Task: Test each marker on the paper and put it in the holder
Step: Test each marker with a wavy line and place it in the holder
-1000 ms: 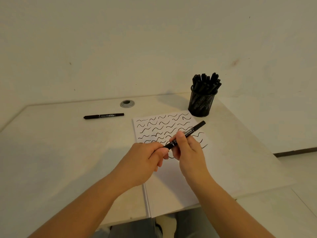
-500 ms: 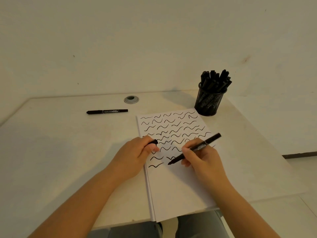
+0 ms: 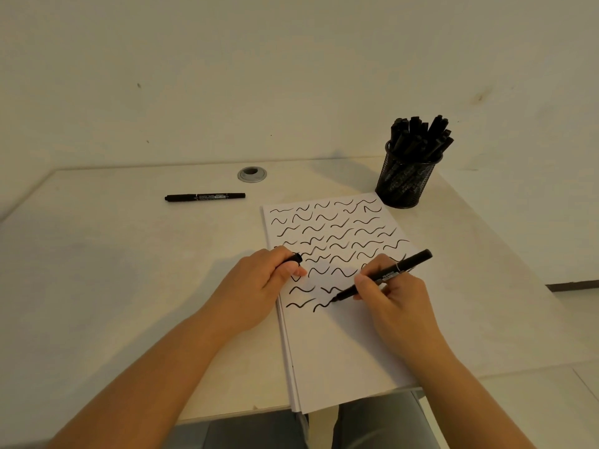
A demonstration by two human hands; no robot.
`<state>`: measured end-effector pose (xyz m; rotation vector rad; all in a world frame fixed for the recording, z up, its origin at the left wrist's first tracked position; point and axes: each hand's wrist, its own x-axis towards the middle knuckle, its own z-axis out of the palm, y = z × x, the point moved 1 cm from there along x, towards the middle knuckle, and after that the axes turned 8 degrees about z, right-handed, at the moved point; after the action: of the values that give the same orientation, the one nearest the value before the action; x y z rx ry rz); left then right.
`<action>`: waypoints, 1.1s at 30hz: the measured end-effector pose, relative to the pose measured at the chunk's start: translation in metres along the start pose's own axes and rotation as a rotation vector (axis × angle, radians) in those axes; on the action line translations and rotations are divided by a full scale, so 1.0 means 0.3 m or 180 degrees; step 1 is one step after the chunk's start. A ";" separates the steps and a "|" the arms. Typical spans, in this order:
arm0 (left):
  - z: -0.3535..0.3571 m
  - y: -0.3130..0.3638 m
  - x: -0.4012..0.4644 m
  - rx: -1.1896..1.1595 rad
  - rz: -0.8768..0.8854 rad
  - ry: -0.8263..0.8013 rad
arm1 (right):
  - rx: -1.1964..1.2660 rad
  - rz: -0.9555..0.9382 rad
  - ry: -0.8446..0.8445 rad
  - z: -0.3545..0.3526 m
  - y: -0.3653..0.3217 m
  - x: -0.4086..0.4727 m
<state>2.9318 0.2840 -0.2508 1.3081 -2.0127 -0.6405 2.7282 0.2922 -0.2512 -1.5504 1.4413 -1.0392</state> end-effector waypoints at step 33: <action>0.000 -0.013 -0.004 -0.0010 0.0109 0.0294 | 0.1871 0.0434 -0.0198 0.064 -0.072 0.131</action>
<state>2.9345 0.2835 -0.2536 1.2753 -1.9544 -0.5573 2.7553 0.2547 -0.2361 -1.0358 1.0507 -1.1850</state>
